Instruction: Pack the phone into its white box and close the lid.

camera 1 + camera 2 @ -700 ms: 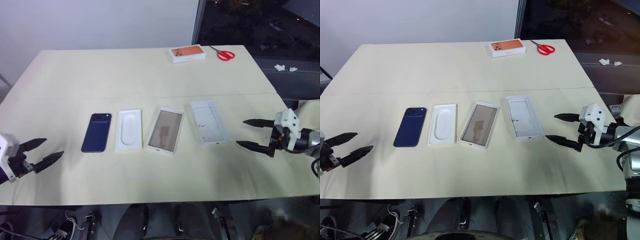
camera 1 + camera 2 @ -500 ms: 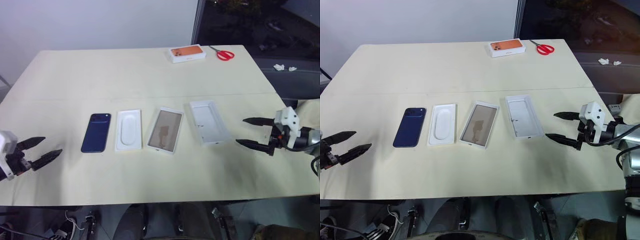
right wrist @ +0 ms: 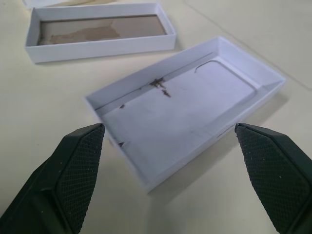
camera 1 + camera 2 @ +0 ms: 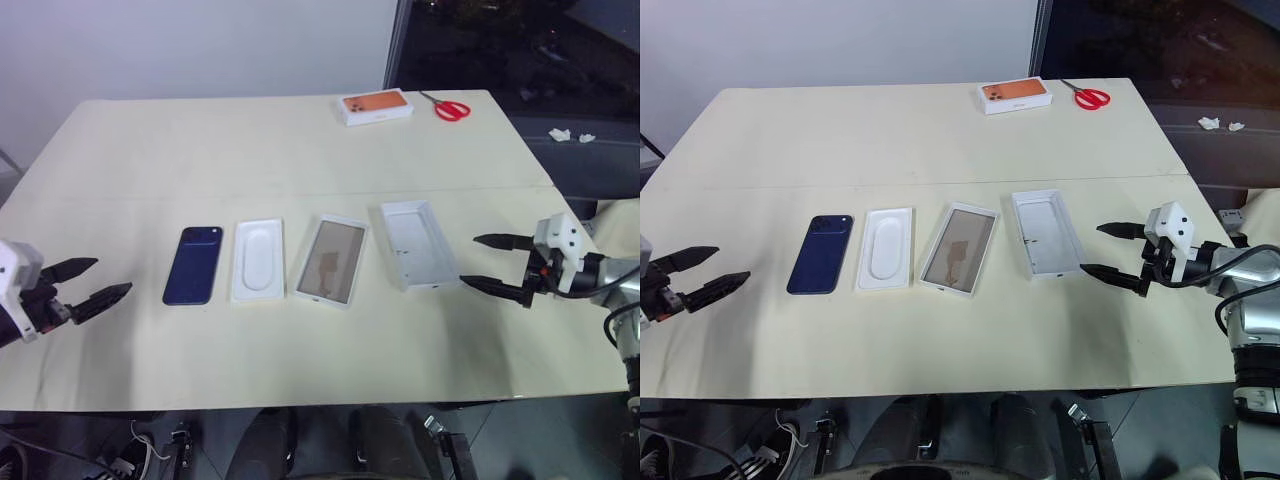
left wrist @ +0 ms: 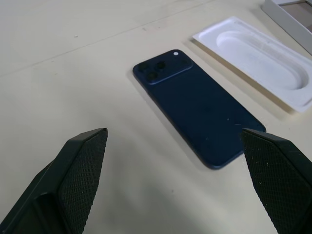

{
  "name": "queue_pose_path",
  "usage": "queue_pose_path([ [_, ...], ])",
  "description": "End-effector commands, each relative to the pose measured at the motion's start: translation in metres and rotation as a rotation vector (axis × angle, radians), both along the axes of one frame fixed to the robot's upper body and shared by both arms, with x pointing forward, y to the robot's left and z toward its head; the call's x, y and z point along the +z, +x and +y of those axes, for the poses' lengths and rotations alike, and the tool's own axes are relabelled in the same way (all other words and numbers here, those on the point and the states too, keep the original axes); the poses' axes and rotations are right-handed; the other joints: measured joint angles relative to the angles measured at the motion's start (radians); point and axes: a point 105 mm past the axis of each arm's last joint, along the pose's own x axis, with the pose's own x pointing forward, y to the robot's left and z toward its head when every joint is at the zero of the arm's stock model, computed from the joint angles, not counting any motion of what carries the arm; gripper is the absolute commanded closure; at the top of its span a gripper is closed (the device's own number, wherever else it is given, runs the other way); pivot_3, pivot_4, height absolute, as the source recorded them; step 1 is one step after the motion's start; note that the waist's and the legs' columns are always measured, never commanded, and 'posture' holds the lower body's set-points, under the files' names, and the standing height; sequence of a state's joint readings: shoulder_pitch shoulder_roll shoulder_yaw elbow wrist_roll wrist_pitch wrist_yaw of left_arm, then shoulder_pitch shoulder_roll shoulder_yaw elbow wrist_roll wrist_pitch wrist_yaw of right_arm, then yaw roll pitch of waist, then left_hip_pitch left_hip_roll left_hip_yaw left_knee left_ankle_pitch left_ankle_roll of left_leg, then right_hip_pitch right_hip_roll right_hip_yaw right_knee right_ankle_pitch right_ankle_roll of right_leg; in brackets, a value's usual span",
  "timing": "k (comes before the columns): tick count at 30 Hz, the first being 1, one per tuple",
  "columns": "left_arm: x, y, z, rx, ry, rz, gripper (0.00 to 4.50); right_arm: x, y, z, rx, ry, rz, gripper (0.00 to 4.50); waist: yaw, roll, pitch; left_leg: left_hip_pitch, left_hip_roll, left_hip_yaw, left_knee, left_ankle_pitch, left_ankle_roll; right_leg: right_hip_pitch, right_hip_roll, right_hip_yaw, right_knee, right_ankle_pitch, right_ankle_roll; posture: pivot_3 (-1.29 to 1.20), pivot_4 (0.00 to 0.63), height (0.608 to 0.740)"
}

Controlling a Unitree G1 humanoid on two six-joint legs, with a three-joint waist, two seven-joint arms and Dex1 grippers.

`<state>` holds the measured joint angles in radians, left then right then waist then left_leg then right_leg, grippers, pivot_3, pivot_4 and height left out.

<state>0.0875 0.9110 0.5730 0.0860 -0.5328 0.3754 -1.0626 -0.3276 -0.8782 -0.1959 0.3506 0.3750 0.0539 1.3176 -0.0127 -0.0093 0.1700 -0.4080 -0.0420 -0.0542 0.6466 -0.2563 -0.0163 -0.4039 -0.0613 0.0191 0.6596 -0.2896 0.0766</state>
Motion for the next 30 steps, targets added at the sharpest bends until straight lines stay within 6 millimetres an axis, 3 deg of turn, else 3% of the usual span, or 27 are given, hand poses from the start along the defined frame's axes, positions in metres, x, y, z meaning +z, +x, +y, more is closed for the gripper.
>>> queue_pose_path([
  [1, 0.005, 0.005, -0.010, -0.001, -0.020, 0.007, 0.00, 0.017, 0.005, 0.006, 0.013, -0.007, -0.069, 0.03, 0.000, 0.000, 0.000, 0.000, 0.000, 0.000, 0.000, 0.000, 0.000, 0.000, 0.000, 0.000, 0.000, 0.000, 0.000, 0.00, 0.150, 0.740],
  [10, 0.011, 0.015, -0.021, 0.028, -0.090, 0.025, 0.00, 0.025, 0.012, 0.021, 0.047, -0.029, -0.096, 0.03, 0.000, 0.000, 0.000, 0.000, 0.000, 0.000, 0.000, 0.000, 0.000, 0.000, 0.000, 0.000, 0.001, 0.000, 0.000, 0.00, 0.150, 0.740],
  [15, 0.015, 0.023, -0.036, 0.046, -0.163, 0.037, 0.00, 0.031, 0.017, 0.048, 0.103, -0.083, -0.097, 0.03, -0.001, 0.000, 0.000, 0.000, 0.000, 0.000, 0.001, 0.000, 0.000, 0.000, 0.000, 0.000, 0.001, 0.000, 0.000, 0.00, 0.150, 0.740],
  [19, 0.013, 0.043, -0.058, 0.116, -0.282, 0.048, 0.00, 0.045, 0.030, 0.083, 0.140, -0.136, -0.152, 0.03, 0.000, -0.001, 0.000, 0.000, 0.000, 0.000, 0.002, 0.000, 0.000, -0.001, 0.000, 0.000, 0.002, 0.000, 0.000, 0.00, 0.150, 0.740],
  [26, 0.003, 0.061, -0.097, 0.143, -0.406, 0.148, 0.00, 0.065, 0.020, 0.139, 0.261, -0.017, -0.125, 0.03, 0.002, -0.003, 0.001, -0.001, -0.001, -0.001, 0.002, 0.000, 0.000, -0.002, 0.001, 0.000, 0.003, 0.000, 0.001, 0.00, 0.150, 0.740],
  [30, -0.008, 0.074, -0.118, 0.184, -0.441, 0.170, 0.00, 0.059, 0.019, 0.161, 0.311, -0.027, -0.142, 0.03, 0.002, -0.004, 0.000, -0.001, -0.001, -0.001, 0.003, 0.000, 0.000, -0.001, 0.001, 0.000, 0.003, 0.000, 0.001, 0.00, 0.150, 0.740],
])
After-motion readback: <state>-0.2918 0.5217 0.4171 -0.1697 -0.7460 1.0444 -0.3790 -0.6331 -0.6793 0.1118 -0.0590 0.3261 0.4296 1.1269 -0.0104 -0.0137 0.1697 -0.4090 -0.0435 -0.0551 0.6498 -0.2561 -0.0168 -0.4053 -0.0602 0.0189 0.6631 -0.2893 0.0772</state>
